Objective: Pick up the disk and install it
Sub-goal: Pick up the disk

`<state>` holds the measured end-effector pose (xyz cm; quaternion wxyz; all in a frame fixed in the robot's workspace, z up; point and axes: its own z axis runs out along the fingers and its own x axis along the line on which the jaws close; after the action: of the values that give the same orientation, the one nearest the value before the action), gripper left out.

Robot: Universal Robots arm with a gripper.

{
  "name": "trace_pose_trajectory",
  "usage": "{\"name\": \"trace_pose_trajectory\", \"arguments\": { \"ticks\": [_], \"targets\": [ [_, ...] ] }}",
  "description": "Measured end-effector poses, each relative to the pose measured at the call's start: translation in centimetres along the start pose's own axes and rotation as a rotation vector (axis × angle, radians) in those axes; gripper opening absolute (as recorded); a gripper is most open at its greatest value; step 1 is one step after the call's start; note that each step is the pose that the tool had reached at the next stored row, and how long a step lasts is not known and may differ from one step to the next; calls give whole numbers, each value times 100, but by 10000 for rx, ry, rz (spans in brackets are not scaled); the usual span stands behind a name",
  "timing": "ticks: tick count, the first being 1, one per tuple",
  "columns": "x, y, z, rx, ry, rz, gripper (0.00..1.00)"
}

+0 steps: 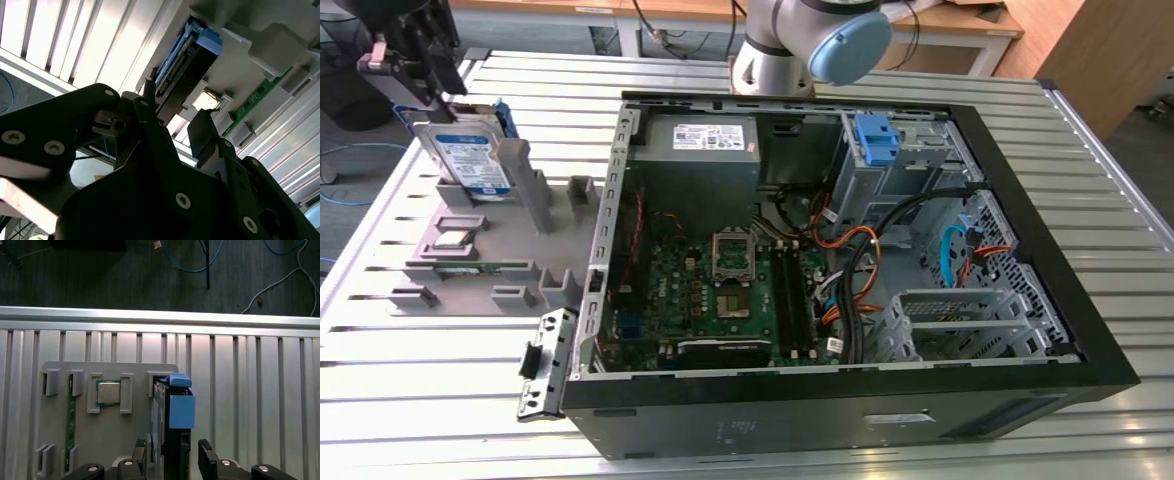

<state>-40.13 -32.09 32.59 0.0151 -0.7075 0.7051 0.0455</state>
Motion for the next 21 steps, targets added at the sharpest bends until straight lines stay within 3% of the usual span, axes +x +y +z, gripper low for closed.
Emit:
{"name": "trace_pose_trajectory", "arguments": {
  "ticks": [8,21],
  "targets": [
    [-27,30,56,-16,11,-278,53],
    [-21,32,222,-41,26,-545,53]
  ]
}}
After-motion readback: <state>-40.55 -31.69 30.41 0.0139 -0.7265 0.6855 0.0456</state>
